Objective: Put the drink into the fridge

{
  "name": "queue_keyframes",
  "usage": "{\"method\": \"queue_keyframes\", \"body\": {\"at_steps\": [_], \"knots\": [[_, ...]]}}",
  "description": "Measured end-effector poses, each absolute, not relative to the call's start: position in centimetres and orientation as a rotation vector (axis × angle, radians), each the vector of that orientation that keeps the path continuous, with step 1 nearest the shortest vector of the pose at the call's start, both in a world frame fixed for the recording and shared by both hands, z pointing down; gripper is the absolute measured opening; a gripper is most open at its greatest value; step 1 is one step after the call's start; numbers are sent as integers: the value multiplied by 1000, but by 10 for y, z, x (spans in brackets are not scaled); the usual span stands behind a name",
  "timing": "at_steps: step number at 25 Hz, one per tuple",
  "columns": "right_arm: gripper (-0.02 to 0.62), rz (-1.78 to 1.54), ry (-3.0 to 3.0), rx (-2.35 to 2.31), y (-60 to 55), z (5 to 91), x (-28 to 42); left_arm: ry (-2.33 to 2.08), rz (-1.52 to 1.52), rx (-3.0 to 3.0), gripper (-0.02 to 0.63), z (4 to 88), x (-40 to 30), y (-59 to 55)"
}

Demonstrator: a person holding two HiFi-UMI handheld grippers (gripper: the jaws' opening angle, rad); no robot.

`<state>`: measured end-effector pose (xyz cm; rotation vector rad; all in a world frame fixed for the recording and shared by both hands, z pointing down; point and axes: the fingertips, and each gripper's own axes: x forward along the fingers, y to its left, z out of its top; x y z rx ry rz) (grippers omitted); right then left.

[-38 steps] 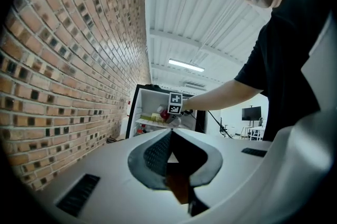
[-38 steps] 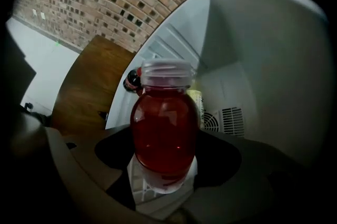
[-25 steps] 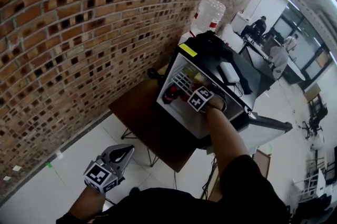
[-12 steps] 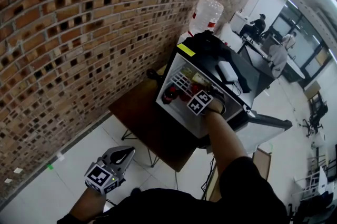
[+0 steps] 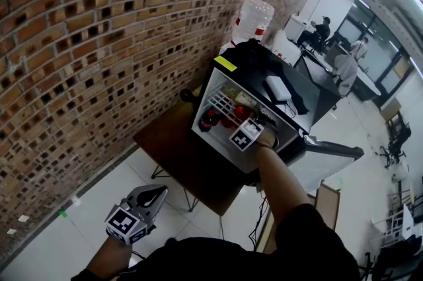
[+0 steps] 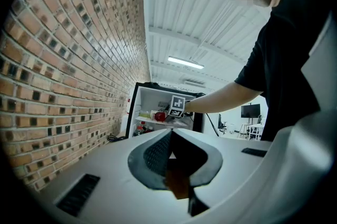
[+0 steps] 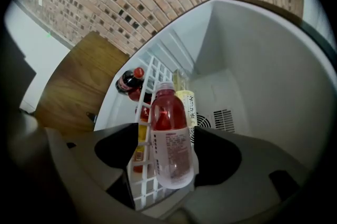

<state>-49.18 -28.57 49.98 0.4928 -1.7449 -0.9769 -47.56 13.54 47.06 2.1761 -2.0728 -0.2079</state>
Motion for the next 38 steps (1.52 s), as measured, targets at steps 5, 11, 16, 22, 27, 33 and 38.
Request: {"method": "queue_keyframes", "body": {"at_steps": [5, 11, 16, 22, 27, 33, 38], "knots": [[351, -971, -1915, 409, -246, 495, -482, -2049, -192, 2203, -6, 465, -460, 122], [351, -848, -2186, 319, -180, 464, -431, -2016, -151, 2256, -6, 454, -426, 93], [351, -722, -2407, 187, -130, 429, -361, -1993, -120, 2290, -6, 442, -376, 59], [348, -322, -2746, -29, -107, 386, -256, -1903, -112, 2302, -6, 437, -306, 13], [301, -28, -2942, -150, -110, 376, -152, -1807, -203, 2321, -6, 428, -244, -23], [191, 112, -3080, -86, -122, 386, -44, -1726, -135, 2395, -6, 423, -177, -52], [-10, 230, -3171, 25, -138, 395, 16, -1629, -49, 2478, -6, 428, -131, -64]]}}
